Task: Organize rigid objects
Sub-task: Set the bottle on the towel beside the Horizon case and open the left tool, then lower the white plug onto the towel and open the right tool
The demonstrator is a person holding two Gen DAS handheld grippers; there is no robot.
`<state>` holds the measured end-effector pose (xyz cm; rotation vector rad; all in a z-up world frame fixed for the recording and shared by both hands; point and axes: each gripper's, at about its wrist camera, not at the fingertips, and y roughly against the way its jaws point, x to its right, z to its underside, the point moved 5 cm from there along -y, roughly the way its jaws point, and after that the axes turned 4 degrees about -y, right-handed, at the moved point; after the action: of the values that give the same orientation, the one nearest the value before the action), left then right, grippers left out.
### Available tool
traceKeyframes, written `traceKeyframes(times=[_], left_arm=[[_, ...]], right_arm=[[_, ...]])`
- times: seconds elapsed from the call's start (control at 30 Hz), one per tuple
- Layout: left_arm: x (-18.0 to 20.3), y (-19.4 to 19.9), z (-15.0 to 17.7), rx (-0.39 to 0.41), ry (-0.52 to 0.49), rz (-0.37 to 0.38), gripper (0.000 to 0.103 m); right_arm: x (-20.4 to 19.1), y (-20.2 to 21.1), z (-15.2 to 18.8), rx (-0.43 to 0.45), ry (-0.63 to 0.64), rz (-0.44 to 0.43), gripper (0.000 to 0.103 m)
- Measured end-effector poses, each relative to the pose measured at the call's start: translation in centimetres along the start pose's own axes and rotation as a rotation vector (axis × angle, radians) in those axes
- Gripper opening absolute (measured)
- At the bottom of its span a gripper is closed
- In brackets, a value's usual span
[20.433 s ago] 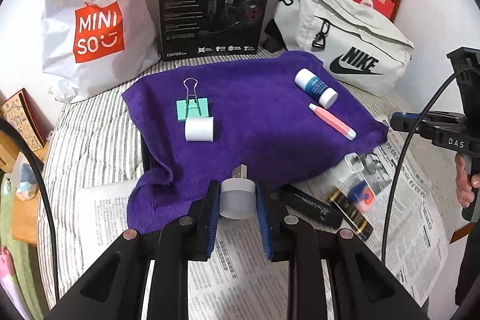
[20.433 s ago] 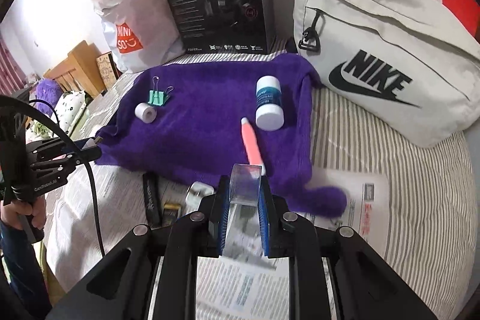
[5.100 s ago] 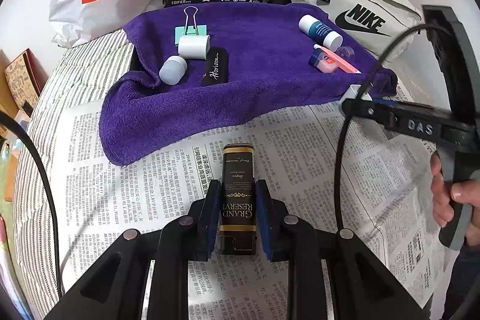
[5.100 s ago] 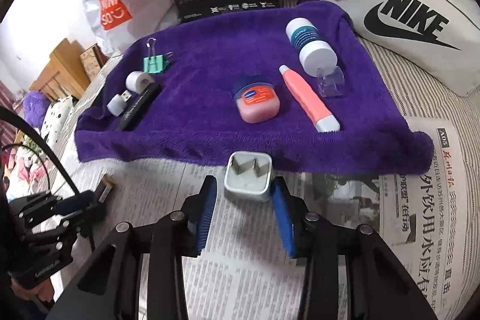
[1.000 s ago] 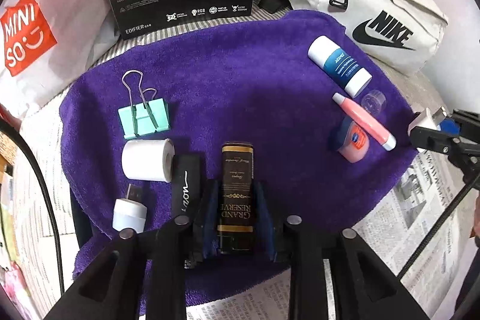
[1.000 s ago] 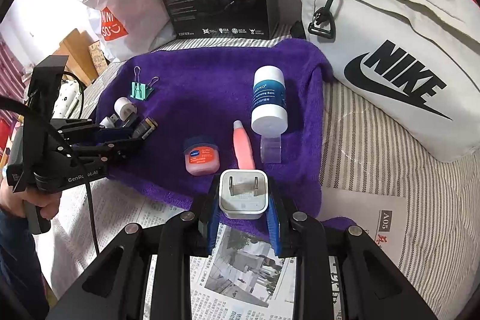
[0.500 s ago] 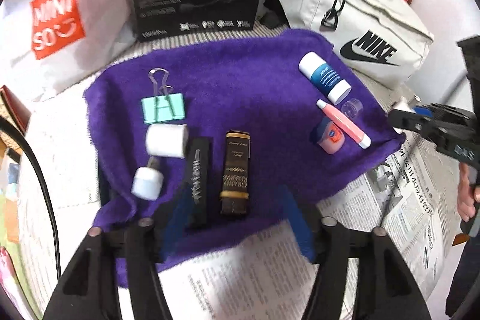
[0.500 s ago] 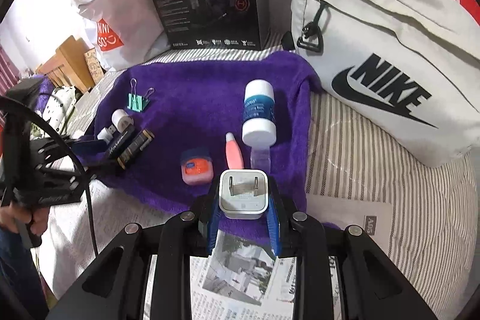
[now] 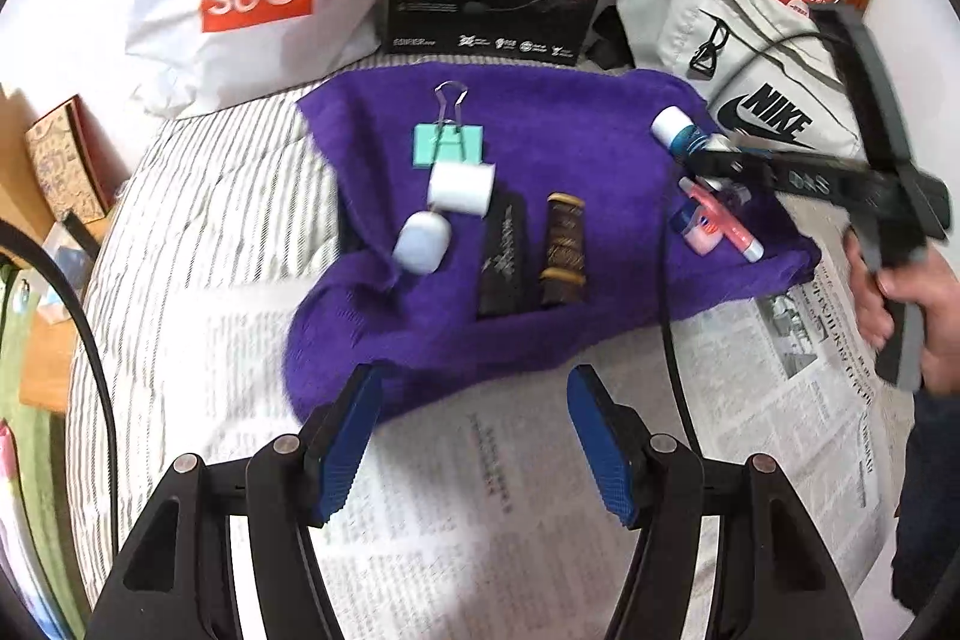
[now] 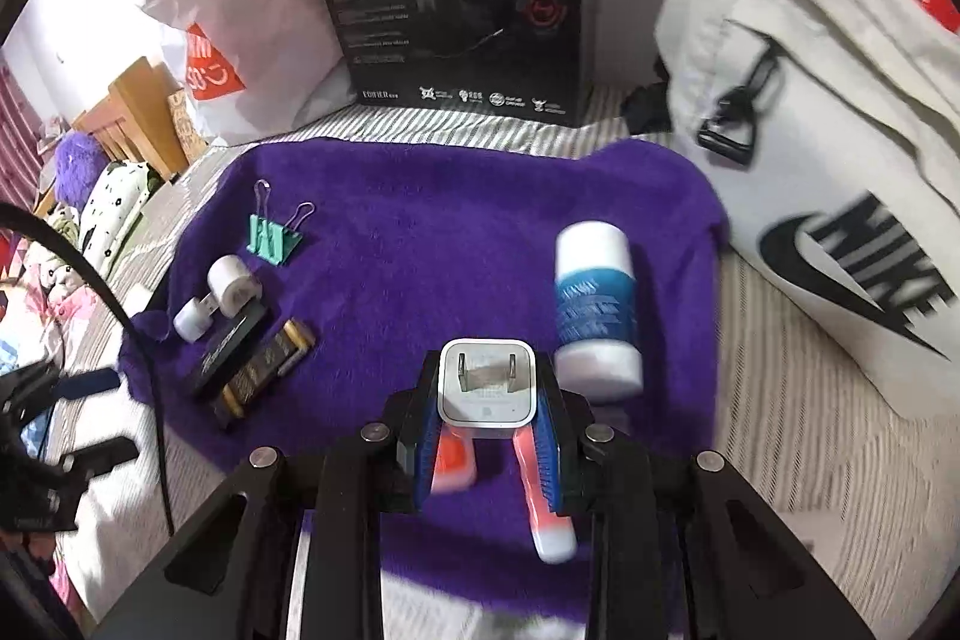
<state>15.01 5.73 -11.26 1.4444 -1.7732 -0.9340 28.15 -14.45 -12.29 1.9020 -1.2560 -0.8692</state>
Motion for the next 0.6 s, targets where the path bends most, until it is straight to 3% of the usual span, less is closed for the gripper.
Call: traceKeyframes(times=[0.33,0.6], left_arm=[[-1.6,0.8,1.4,0.015,0.028,-0.006,0.063],[-1.0,0.4,2.1,0.000,0.019,0.012,0.063]], right_arm=[[-0.1,-4.6,-2.0,-0.058,0.003,0.047,0.027],[-0.4,-5.2,-2.3,-0.067,0.019,0.058,0.028]])
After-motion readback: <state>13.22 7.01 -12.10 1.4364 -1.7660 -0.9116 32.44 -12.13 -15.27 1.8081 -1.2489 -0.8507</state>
